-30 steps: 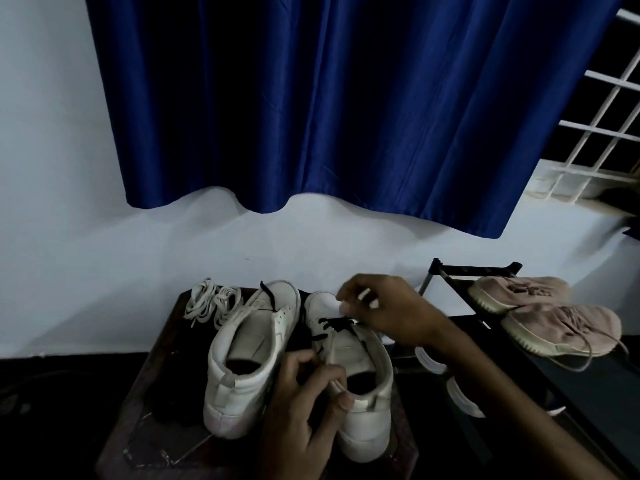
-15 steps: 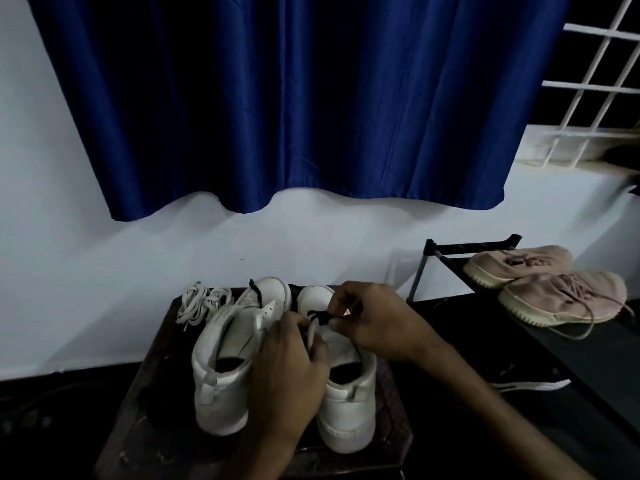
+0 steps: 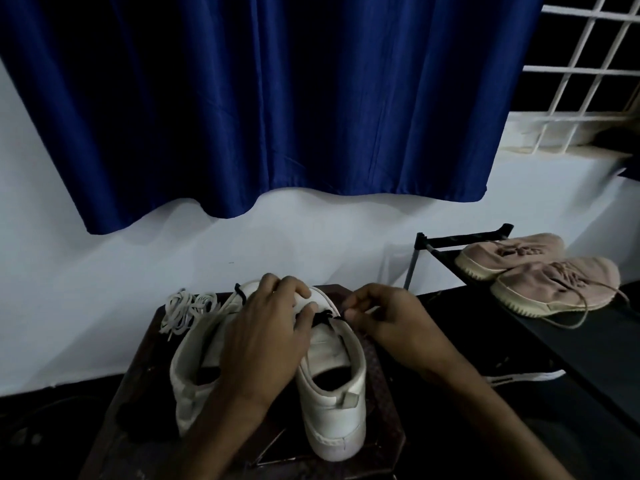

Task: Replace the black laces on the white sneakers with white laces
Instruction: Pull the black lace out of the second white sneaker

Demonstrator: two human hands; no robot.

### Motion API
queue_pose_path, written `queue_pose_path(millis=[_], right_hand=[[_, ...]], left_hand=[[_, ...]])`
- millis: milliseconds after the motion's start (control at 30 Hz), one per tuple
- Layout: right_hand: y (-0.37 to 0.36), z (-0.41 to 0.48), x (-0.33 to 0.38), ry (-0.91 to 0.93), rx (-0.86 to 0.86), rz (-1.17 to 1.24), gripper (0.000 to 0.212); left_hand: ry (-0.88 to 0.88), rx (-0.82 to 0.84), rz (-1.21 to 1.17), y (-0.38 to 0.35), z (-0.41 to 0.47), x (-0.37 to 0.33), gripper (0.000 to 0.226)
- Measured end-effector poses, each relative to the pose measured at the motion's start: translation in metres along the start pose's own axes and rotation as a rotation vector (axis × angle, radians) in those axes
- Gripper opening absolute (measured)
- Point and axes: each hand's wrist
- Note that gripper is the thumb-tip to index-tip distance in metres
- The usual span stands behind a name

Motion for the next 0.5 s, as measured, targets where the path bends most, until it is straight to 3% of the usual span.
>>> queue_pose_path(millis=[200, 267, 367, 500], right_hand=[[0.003, -0.008, 0.005, -0.016, 0.029, 0.106, 0.023], [0.005, -0.015, 0.002, 0.064, 0.085, -0.029, 0.021], [-0.007, -0.031, -0.004, 0.155, 0.017, -0.048, 0.013], [-0.013, -0.037, -0.014, 0.097, -0.047, 0.030, 0.026]], left_hand=[[-0.062, 0.267, 0.215, -0.012, 0.022, -0.006, 0.021], [-0.058, 0.263, 0.249, -0.019, 0.023, -0.006, 0.017], [-0.021, 0.222, 0.301, -0.026, 0.024, -0.007, 0.013], [-0.016, 0.210, 0.418, -0.031, 0.028, -0.016, 0.011]])
Point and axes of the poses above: each hand's wrist, its own z-axis towards the middle knuckle, its own y-axis out of the back of the hand, x = y × z, and after that the axes turned 10 degrees about -z, right-handed
